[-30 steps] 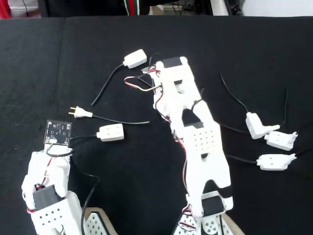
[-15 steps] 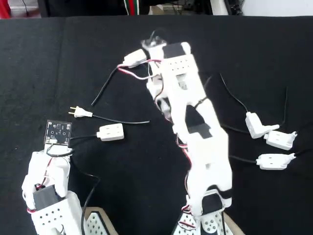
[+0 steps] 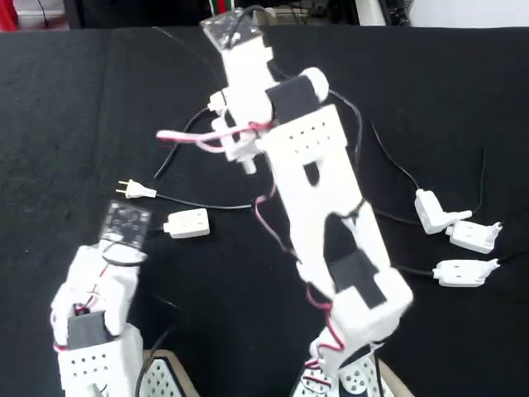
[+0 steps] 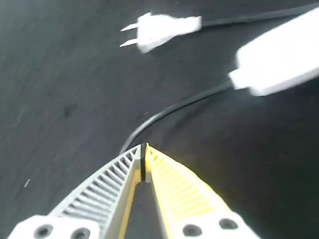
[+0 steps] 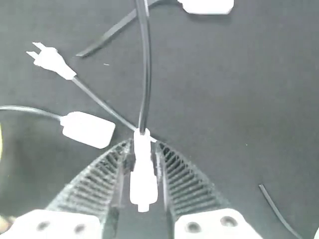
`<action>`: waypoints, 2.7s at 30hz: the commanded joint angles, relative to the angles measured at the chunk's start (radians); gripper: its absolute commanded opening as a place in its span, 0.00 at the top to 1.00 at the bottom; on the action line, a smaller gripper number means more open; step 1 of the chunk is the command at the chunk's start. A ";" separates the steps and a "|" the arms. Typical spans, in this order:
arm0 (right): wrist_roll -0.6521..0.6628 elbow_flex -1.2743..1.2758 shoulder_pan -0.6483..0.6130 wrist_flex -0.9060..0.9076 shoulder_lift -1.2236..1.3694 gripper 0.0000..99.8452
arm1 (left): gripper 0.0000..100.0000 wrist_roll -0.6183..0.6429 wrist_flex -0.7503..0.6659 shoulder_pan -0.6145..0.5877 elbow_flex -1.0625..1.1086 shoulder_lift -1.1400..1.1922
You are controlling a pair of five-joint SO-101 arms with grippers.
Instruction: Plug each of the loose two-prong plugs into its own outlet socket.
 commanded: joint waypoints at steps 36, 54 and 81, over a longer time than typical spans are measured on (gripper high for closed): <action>-0.440 2.069 -0.120 -1.633 -1.484 0.99 | 0.97 0.589 -0.203 0.503 -0.159 -0.005; -0.322 2.223 -0.186 -1.131 -2.100 0.99 | 0.97 0.404 -0.482 0.631 -0.073 -0.005; -0.374 2.164 -0.129 -1.312 -2.114 0.99 | 0.97 0.470 -0.506 0.662 0.019 -0.005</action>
